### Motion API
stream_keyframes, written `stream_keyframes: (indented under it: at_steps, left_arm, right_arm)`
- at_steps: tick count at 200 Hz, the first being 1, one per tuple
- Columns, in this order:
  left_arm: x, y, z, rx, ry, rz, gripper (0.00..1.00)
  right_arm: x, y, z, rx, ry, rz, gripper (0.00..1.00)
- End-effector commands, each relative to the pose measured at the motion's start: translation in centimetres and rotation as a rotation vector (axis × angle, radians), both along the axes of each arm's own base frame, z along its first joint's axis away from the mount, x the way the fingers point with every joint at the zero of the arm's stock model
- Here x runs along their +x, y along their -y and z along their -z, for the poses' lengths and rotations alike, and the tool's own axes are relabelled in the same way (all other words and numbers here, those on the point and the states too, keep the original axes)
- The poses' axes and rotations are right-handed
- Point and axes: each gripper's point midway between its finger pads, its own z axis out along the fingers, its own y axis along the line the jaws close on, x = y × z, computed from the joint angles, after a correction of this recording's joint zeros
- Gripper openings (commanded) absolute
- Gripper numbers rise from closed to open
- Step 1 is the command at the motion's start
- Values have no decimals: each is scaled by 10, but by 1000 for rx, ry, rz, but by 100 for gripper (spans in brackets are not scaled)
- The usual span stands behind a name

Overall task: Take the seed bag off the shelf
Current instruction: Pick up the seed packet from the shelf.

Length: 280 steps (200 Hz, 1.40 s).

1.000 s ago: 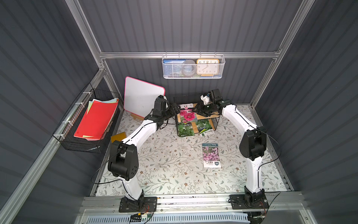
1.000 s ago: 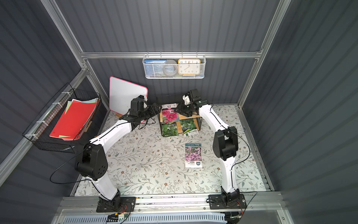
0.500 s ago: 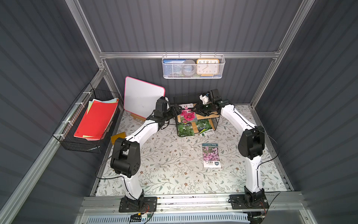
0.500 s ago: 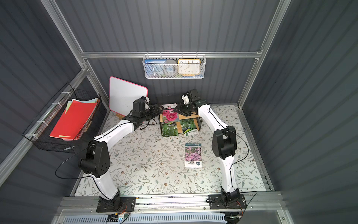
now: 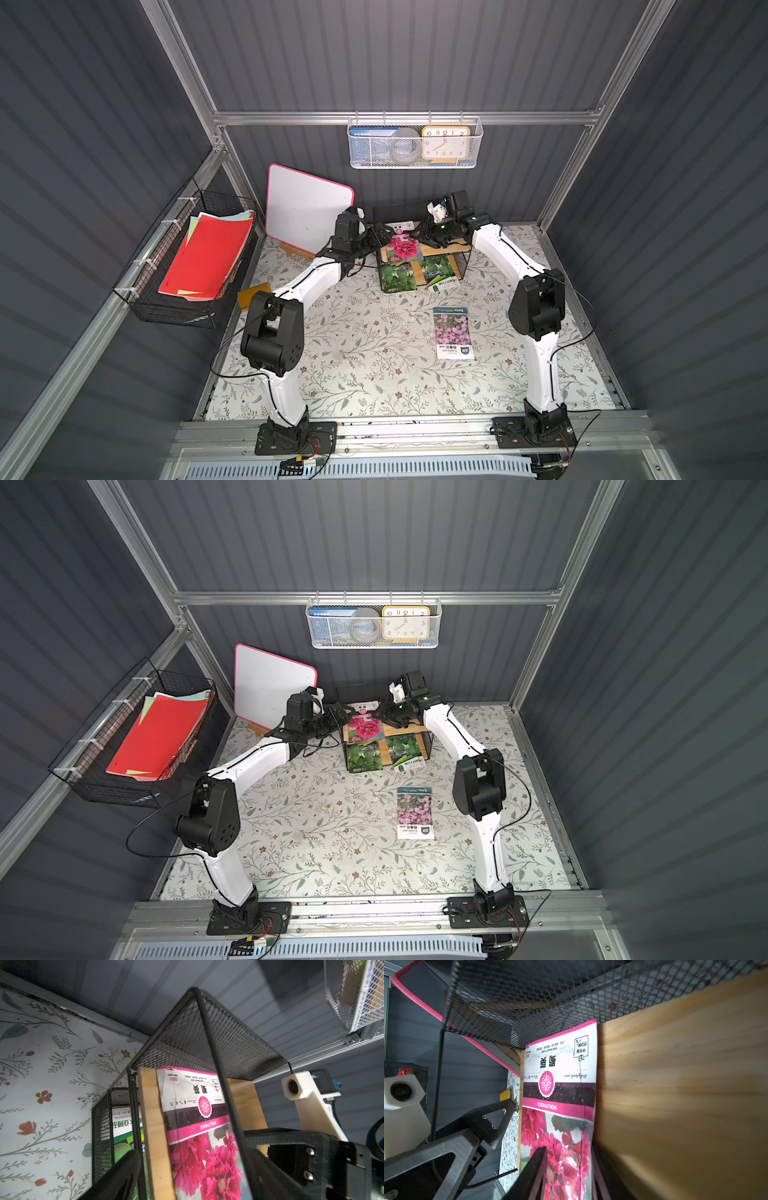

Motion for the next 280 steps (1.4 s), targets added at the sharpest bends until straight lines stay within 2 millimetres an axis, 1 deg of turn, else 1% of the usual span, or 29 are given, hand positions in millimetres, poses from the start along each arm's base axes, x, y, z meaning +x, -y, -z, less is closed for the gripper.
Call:
stream_keyframes:
  at_steps: [1,49,109,159,209,253,261,280]
  left_arm:
    - [2,3,12,-8,-18,16,85]
    - [2,5,14,-14,-17,28,85]
    - [2,5,14,-14,-19,28,85]
    - [2,5,18,-10,-26,28,85]
    - [2,5,18,-9,-27,30,85]
    - [1,5,18,-8,-28,29,85]
    - [1,5,18,-9,-27,29,85]
    - [1,5,18,-9,-28,29,85]
  right_arm:
    - [-7,-2,46,-40,-119,1,40]
    - [-5,-5,44,-19,-118,0,38]
    - [-4,-8,49,-3,-131,-5,29]
    - [-5,-16,49,25,-136,-27,29]
    - [-11,-26,47,34,-136,-65,29]
    - [-13,-28,48,31,-136,-75,29]
    - [-13,-28,47,29,-135,-76,28]
    - [-13,-28,48,20,-135,-77,15]
